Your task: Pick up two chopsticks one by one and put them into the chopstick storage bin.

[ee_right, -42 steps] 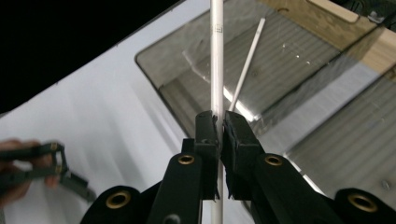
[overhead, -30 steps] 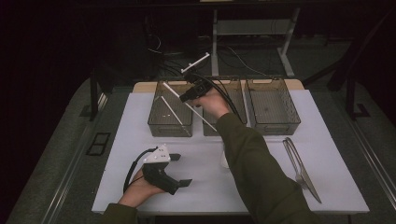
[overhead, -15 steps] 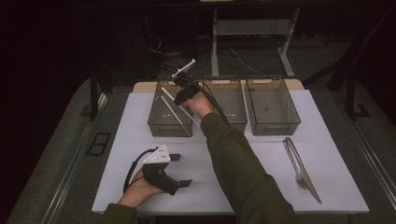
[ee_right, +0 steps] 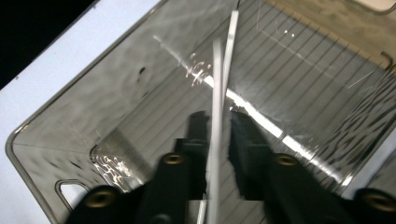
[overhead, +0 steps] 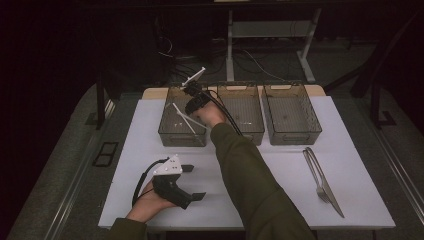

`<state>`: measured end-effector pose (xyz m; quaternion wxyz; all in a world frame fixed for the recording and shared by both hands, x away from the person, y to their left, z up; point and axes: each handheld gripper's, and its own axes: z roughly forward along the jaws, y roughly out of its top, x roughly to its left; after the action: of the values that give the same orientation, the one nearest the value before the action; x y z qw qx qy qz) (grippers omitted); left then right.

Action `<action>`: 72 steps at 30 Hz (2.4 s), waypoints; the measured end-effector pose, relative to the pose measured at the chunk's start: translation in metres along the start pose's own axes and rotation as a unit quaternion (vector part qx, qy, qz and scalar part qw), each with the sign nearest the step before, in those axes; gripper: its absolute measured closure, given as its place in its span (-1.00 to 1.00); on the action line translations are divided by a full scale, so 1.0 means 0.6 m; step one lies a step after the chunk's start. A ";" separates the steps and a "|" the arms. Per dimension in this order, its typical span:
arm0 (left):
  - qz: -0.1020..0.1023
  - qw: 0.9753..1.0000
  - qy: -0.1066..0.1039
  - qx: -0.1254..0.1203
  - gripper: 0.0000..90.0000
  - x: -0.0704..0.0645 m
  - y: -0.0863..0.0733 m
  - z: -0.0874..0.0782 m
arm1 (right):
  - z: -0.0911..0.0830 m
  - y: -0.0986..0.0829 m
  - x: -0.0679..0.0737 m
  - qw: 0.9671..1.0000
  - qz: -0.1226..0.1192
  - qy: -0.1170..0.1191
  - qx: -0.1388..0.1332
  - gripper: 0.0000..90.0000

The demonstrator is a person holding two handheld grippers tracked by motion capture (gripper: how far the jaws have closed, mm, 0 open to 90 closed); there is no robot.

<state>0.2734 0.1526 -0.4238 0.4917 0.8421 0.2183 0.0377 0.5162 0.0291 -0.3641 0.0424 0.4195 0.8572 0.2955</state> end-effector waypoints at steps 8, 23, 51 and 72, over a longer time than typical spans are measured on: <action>-0.001 1.000 0.001 0.002 -1.00 -0.001 0.000 0.001 | -0.038 0.000 0.002 1.000 -0.016 0.016 -0.021 0.49; 0.002 1.000 0.005 0.007 -1.00 -0.001 0.000 0.002 | -0.128 -0.087 0.022 0.991 -0.112 0.075 -0.004 0.99; 0.002 1.000 0.007 0.012 -1.00 0.000 -0.001 0.003 | -0.094 -0.149 0.002 0.991 -0.107 0.077 0.011 1.00; 0.000 1.000 0.009 0.010 -1.00 0.004 -0.003 0.002 | -0.126 -0.148 0.000 0.991 -0.096 0.092 -0.024 0.87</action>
<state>0.2751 0.1531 -0.4262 0.4817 0.8463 0.2233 0.0430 0.4305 -0.0484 -0.3500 0.0015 0.3057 0.8865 0.3475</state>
